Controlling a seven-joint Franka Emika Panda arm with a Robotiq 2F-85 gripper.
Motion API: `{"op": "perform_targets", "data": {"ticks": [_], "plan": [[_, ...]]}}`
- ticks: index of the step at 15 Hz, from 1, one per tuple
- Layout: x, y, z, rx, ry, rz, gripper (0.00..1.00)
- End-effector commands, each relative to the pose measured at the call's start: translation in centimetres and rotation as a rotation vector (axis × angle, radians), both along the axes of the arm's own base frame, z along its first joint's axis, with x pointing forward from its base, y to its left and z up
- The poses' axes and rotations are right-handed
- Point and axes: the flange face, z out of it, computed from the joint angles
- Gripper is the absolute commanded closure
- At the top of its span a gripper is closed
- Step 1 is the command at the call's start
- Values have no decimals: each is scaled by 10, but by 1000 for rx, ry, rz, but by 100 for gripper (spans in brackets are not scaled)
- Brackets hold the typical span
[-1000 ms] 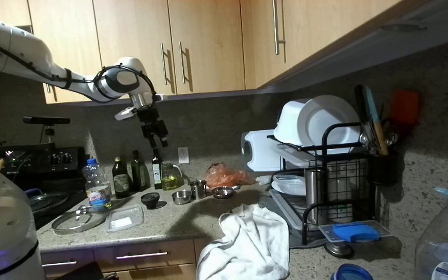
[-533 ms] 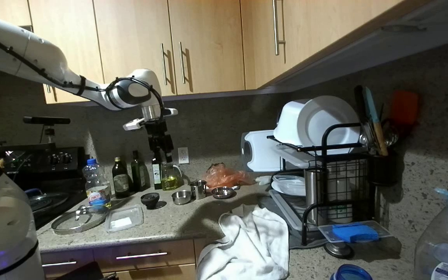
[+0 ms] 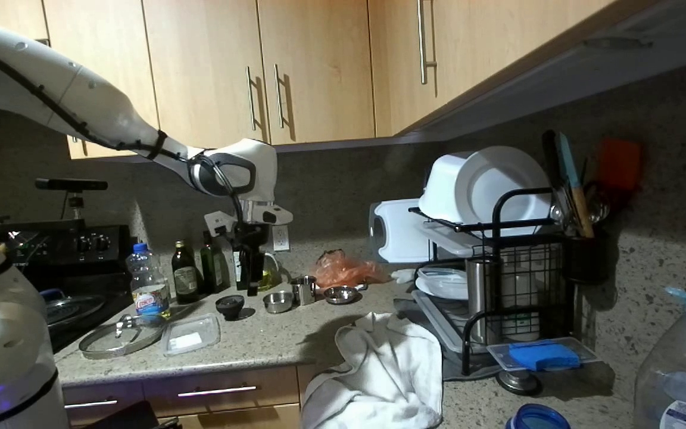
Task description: Fold the towel
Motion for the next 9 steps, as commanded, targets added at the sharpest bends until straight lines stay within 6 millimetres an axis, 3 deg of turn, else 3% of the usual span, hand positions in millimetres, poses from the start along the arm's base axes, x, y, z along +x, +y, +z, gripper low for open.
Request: {"op": "perform_targets", "data": {"ticks": [1,6,7,8,9], "plan": [[-20,-31,-33,50,77,-181,0],[-53,-70,-77,60,206,-424,0],[-56,-73,-80,75,212,-476,0],[-50,-70,-74,56,202,-380,0],[-52,-73,-77,58,210,-392,0]]}}
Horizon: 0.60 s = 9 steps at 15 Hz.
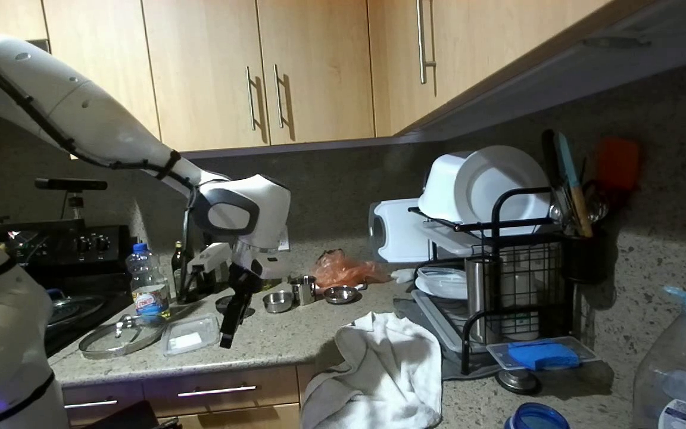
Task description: Fold the towel
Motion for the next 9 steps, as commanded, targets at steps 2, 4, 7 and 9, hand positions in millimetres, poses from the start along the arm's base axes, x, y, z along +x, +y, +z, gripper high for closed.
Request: {"op": "perform_targets", "data": {"ticks": [2,4,7,9], "plan": [[1,0,1,0,-1,1,0],[1,1,2,-2,-2,5,0],[13,-2,3,47,-2,-130,0],[18,-8,4,92,-1,-211,0]]}}
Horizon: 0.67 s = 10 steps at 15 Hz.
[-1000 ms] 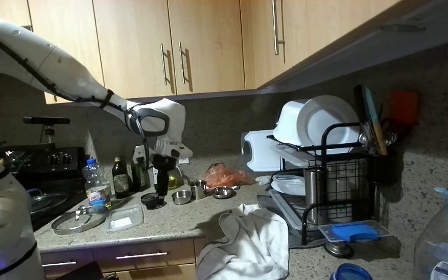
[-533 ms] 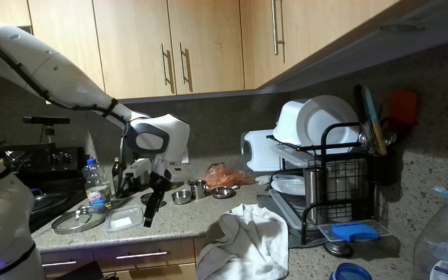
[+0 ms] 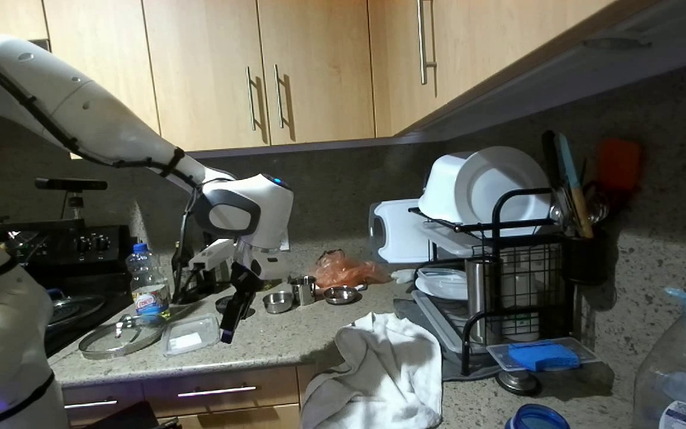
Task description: Fold the towel
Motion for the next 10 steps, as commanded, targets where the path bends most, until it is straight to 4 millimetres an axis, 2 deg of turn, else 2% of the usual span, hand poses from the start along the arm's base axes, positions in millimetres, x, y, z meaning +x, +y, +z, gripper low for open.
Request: {"op": "perform_targets", "data": {"ticks": [1,7,10], "plan": [[14,-13,1,58,4,-145,0],[25,-53,-16,-72,4,-416,0],[21,-66,-38,-123,79,-543,0]]}}
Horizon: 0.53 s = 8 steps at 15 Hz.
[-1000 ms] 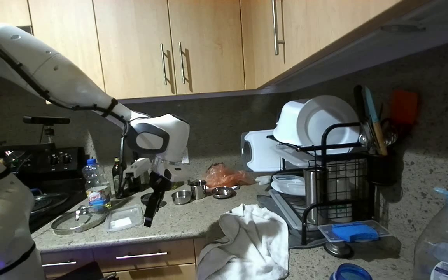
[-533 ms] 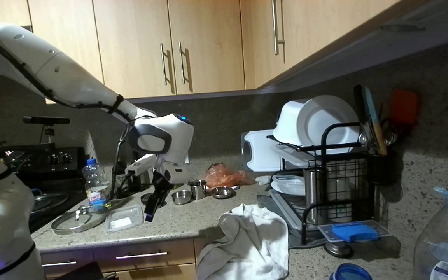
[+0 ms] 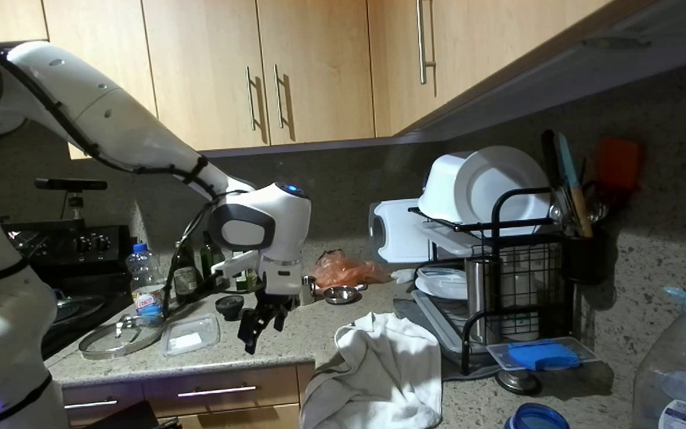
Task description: Fold the towel
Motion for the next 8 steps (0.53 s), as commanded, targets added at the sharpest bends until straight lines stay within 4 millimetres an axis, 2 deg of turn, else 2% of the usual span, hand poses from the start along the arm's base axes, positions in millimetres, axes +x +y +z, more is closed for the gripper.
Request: {"op": "perform_targets", "data": {"ticks": [1,3,8], "plan": [[-3,-14,-27,-51,93,-152,0],[-12,-24,-45,-65,154,-226,0],[-41,-66,-77,-135,243,-414,0]]}}
